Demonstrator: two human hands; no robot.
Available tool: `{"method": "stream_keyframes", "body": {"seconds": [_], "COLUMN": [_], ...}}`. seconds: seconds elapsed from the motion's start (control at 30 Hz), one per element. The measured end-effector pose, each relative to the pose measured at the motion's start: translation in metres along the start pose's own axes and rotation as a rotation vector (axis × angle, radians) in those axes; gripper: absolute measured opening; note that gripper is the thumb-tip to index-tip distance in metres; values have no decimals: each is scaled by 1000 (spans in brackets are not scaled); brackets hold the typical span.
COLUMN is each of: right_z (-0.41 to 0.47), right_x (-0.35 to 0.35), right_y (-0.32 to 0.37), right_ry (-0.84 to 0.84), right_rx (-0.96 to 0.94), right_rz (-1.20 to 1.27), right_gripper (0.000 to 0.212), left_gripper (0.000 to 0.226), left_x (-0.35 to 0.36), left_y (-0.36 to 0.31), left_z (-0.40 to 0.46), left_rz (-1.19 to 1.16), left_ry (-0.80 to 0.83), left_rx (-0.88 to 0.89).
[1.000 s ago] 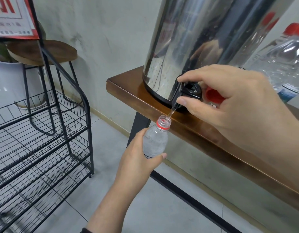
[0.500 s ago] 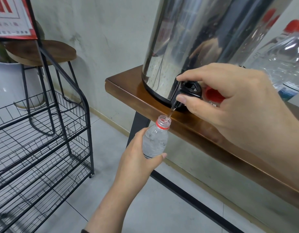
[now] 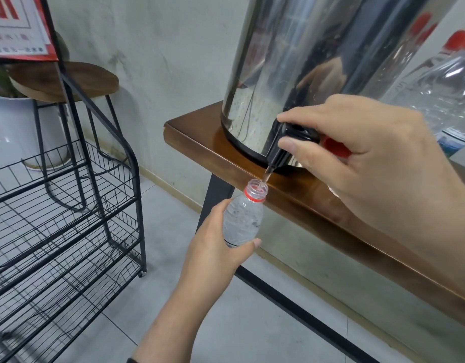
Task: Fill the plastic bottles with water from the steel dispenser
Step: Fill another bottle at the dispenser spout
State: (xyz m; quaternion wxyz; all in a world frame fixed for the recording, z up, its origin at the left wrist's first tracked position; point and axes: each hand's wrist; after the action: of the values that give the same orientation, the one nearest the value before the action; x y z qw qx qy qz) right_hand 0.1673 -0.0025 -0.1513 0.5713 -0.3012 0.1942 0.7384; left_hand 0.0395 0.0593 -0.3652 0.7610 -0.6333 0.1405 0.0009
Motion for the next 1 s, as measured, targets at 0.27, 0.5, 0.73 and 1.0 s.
{"method": "stream_keyframes", "body": {"seconds": [0.27,0.5,0.73,1.0], "right_z": [26,-6,-76,-71], "right_x": [-4,-9,-20,-14], "right_y": [-4,-4,-7,6], "right_ry": [3,-117,1,156], "right_rx": [343,628,885,808], "right_rz": [59,252,299,253], "right_gripper": [35,53,33,28], "left_gripper": [67,65,65,63], "left_x": [-1,-4,-6,-6], "left_y": [-1,-2,-5,-19], "left_z": [-1,-2,-9,-19], "left_rz": [-14,-31,-47,-81], "left_ry": [13,21,65,118], "left_rx": [8,27,54,79]}}
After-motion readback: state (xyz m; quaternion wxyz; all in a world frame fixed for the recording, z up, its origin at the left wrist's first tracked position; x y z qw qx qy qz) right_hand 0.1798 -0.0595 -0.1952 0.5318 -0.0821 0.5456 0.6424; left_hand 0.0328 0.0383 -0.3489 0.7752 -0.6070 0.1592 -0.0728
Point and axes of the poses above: each hand's wrist, its own z-axis towards the middle knuckle, its own x-axis out of the palm, y = z × x, and after that the axes turned 12 degrees about -y, right-handed
